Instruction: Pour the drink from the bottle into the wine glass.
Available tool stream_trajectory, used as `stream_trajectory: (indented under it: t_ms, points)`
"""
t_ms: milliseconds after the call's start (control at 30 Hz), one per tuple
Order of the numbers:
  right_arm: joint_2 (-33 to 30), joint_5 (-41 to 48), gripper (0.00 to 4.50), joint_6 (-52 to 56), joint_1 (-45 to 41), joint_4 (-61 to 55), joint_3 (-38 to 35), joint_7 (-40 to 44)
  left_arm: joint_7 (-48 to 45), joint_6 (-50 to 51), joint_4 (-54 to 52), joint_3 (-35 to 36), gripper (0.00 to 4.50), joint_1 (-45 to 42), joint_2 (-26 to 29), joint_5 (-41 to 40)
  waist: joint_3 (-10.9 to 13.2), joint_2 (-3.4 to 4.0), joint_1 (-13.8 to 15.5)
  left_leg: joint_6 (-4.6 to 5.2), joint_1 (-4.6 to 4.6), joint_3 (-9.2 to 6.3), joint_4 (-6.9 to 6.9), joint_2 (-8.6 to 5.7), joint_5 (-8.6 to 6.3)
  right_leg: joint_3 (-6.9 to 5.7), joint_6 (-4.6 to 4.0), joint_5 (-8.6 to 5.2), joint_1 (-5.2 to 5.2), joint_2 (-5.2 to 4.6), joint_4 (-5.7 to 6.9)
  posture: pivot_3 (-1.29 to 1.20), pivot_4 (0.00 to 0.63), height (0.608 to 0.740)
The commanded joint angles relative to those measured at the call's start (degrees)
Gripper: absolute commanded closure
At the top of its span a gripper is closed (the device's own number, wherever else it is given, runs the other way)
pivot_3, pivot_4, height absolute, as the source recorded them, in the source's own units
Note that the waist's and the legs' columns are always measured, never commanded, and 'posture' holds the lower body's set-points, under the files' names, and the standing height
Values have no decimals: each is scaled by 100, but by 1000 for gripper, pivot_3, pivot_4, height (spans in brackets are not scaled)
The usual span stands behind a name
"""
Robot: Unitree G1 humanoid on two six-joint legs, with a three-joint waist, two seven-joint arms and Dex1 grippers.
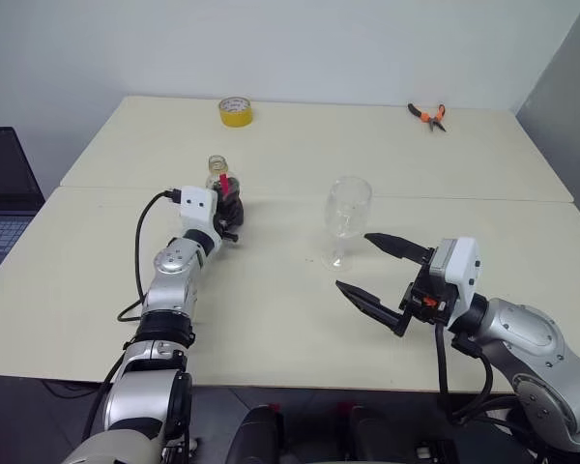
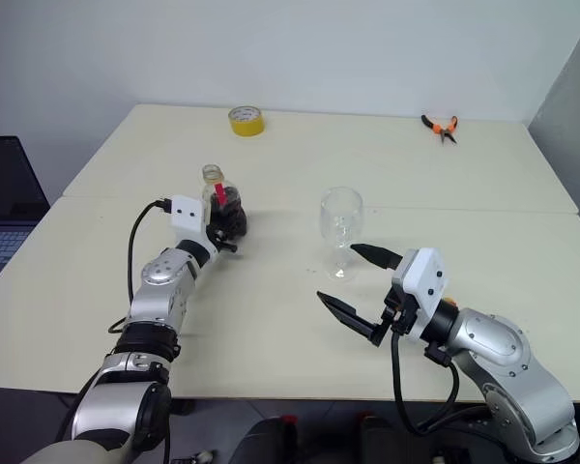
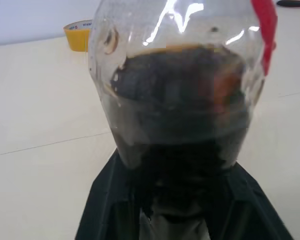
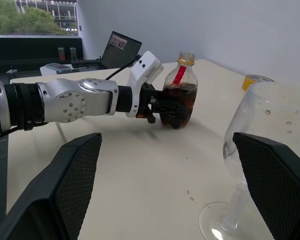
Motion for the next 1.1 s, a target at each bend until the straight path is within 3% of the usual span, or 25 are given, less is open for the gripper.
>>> stream_trajectory:
  t_ms: [33, 300, 433, 633, 867, 1100]
  points:
    - [-35, 69, 0, -52, -70, -208, -54, 0, -33, -197, -106, 70, 3510, -147, 5, -77, 0, 0, 0, 0, 0, 0, 0, 0, 0, 0, 0, 0, 0, 0, 0, 0, 150, 740]
    - [-32, 48, 0, -68, -43, -225, -50, -9, -147, -72, -589, 67, 3628, -13, 37, -156, 1, -1, -1, 0, -1, 0, 0, 0, 0, 0, 0, 0, -1, 0, 0, 0, 150, 740]
    - [10, 53, 0, -72, -8, -237, -69, -67, -318, 167, -1323, -48, 3629, 85, 42, -178, 4, -6, 0, -1, -4, 0, 0, 1, 0, 0, 0, 0, -3, 0, 0, 0, 150, 740]
    - [345, -53, 0, -139, 48, -150, -86, -485, -902, -68, -1849, -910, 3705, -450, 180, 446, 6, -11, 20, -2, -5, -3, 2, -1, 1, -4, 0, 0, -2, 0, 1, 0, 150, 740]
    - [553, -259, 0, -295, -2, -146, -45, -674, -1392, -701, -1536, -1522, 3708, -1006, 327, 945, 7, -10, -29, -10, -3, 6, -3, -1, 6, 10, 0, 0, -8, 2, 2, 0, 150, 740]
    - [921, -818, 0, -491, -270, 95, 43, -1170, -1369, -1977, -468, -1861, 3709, -1744, 563, 1600, 7, -10, -26, 0, -4, 6, -1, 0, 1, 10, 0, 0, -11, 6, 6, 0, 150, 740]
